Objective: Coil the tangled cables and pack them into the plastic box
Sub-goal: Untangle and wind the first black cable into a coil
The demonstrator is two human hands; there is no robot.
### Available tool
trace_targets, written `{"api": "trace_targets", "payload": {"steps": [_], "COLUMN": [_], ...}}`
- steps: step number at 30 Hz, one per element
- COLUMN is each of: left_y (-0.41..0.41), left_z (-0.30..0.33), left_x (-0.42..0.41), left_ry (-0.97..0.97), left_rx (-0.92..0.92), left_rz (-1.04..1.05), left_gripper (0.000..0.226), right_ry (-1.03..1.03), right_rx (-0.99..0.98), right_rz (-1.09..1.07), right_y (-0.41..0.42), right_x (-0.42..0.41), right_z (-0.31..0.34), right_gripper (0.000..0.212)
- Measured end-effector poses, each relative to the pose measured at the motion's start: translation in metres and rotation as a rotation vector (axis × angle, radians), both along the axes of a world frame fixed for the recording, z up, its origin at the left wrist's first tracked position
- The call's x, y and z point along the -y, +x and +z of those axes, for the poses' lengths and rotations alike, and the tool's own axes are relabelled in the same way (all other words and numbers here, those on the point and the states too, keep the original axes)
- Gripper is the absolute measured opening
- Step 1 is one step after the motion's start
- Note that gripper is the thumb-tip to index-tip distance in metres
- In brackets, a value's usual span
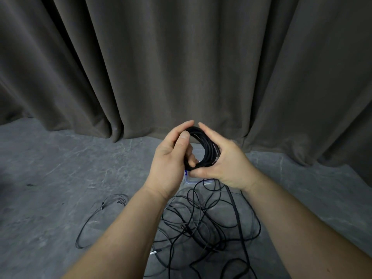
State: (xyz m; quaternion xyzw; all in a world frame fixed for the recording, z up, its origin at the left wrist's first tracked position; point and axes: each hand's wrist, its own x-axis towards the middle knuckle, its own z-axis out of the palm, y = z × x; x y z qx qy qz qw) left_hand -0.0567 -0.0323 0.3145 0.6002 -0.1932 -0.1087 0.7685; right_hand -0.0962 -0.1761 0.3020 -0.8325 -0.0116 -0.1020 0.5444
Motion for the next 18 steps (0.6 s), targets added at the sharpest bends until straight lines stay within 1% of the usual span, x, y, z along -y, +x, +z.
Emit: {"api": "trace_targets", "payload": {"steps": [3,5,7,9,11,12,13,14,15,16,17,18], "left_y": [-0.001,0.002,0.010,0.020,0.031,0.036,0.040,0.044,0.046,0.047,0.047,0.046], "left_z": [0.001,0.002,0.004,0.006,0.008,0.008,0.009,0.009,0.009,0.009,0.008,0.007], "left_x": [0.006,0.006,0.001,-0.006,-0.015,-0.020,-0.025,-0.030,-0.034,-0.037,-0.039,-0.040], "left_ry": [-0.059,-0.079,-0.116,-0.169,-0.213,-0.226,-0.235,-0.235,-0.224,-0.200,-0.168,-0.132], "left_rx": [-0.097,-0.100,-0.089,-0.098,-0.117,-0.126,-0.133,-0.137,-0.136,-0.126,-0.107,-0.082], "left_rz": [0.125,0.217,0.306,0.405,0.518,0.572,0.621,0.664,0.697,0.721,0.738,0.748], "left_gripper": [0.029,0.030,0.030,0.029,0.028,0.027,0.027,0.027,0.028,0.028,0.028,0.028], "right_ry": [0.027,0.045,0.015,0.039,0.046,0.016,-0.016,-0.023,0.017,0.096,0.185,0.248], "right_rx": [-0.038,-0.072,-0.155,-0.269,-0.410,-0.495,-0.567,-0.604,-0.597,-0.542,-0.433,-0.283], "right_rz": [0.051,0.077,0.065,0.031,0.058,0.094,0.127,0.134,0.108,0.054,-0.019,-0.103], "right_y": [0.001,0.001,0.001,0.001,-0.001,-0.004,-0.007,-0.009,-0.010,-0.009,-0.007,-0.005], "right_x": [-0.007,-0.010,-0.007,0.002,0.011,0.014,0.016,0.018,0.021,0.024,0.025,0.025], "right_z": [-0.001,-0.004,-0.007,-0.012,-0.018,-0.020,-0.021,-0.024,-0.025,-0.024,-0.022,-0.018], "right_gripper": [0.116,0.119,0.112,0.093,0.061,0.045,0.034,0.028,0.026,0.026,0.026,0.027]}}
